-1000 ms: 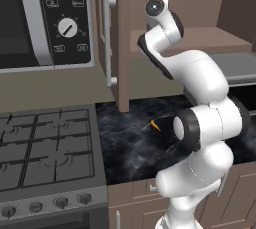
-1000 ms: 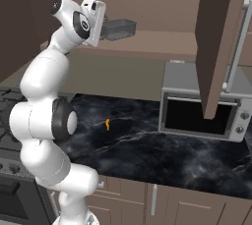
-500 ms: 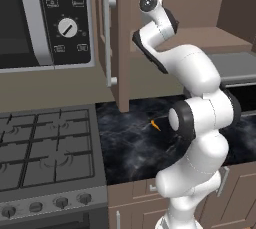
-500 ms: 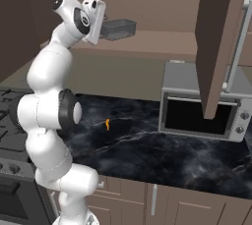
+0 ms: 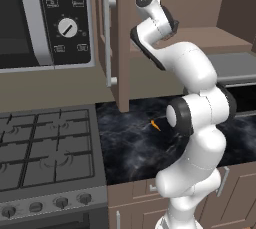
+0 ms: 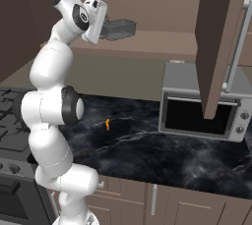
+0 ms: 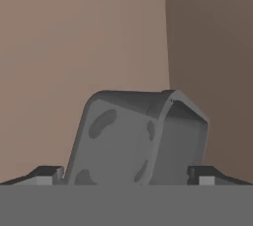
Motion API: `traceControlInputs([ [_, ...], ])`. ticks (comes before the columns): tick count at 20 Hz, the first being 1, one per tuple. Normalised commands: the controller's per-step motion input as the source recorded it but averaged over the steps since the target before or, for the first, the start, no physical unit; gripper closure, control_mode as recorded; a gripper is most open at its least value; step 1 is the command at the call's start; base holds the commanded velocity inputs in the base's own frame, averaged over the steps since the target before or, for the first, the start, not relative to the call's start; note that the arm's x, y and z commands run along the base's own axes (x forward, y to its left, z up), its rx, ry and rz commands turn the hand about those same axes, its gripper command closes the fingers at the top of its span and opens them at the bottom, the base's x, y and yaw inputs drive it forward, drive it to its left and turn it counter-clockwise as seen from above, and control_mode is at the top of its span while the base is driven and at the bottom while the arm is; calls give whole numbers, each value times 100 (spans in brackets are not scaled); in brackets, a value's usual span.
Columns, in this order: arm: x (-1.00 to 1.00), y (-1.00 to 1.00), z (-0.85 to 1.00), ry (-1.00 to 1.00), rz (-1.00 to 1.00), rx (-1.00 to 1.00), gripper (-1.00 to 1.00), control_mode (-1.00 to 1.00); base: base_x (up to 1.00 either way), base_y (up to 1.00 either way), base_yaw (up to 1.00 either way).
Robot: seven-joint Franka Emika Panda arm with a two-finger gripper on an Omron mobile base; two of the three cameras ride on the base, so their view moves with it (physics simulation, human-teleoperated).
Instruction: Retrieve the tupperware from the cabinet, then place the raw meat into the tupperware to avoid contamination.
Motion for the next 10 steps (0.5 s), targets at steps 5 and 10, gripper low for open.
traceControlInputs([
  [5, 0, -7, -13, 4, -4, 0, -100, -100, 0, 0, 0],
  [10, -1, -10, -18, 8, -4, 0, 100, -100, 0, 0, 0],
])
